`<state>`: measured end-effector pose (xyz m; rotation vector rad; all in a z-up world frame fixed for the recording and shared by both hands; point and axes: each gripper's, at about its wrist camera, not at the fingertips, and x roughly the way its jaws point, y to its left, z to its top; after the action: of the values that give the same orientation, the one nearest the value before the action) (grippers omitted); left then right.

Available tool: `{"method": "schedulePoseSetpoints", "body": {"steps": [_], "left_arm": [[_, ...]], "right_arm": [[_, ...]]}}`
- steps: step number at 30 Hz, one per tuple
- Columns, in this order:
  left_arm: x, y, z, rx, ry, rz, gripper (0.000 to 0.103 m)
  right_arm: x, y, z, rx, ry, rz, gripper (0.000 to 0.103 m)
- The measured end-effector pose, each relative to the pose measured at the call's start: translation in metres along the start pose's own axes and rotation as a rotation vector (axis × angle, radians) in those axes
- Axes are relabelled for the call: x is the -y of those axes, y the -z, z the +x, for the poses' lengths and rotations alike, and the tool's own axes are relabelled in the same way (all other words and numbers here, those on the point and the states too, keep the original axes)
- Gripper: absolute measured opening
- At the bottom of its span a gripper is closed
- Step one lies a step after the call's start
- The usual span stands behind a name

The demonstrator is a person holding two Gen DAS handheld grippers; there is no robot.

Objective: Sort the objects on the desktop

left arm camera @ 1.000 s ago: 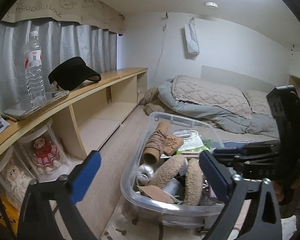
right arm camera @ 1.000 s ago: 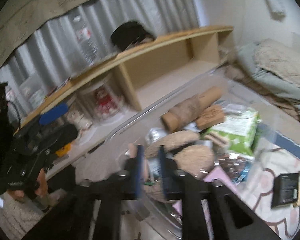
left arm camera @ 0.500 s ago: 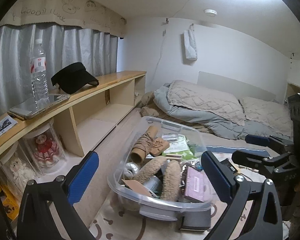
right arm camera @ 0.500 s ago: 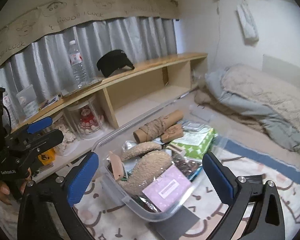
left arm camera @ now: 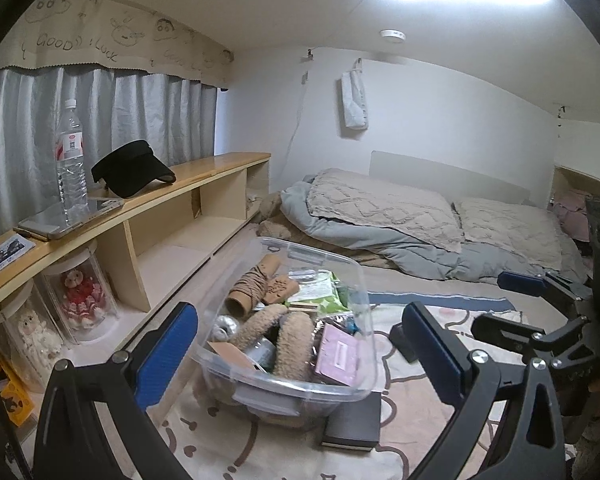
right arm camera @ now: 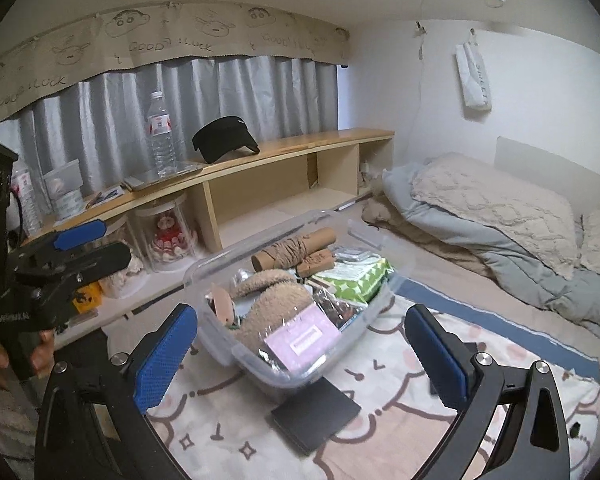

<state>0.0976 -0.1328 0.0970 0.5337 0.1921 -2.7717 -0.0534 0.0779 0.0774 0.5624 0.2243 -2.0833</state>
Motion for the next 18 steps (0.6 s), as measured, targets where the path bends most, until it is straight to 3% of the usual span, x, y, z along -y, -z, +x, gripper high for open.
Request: {"method": "schedulePoseSetpoints", "body": {"steps": [18], "left_arm": [[0.029,0.031,-0.033,-0.017,0.025,-0.002,0.103]], "right_arm": [[0.019,0.054,-0.055,0.035,0.073,0.064,0.103]]}}
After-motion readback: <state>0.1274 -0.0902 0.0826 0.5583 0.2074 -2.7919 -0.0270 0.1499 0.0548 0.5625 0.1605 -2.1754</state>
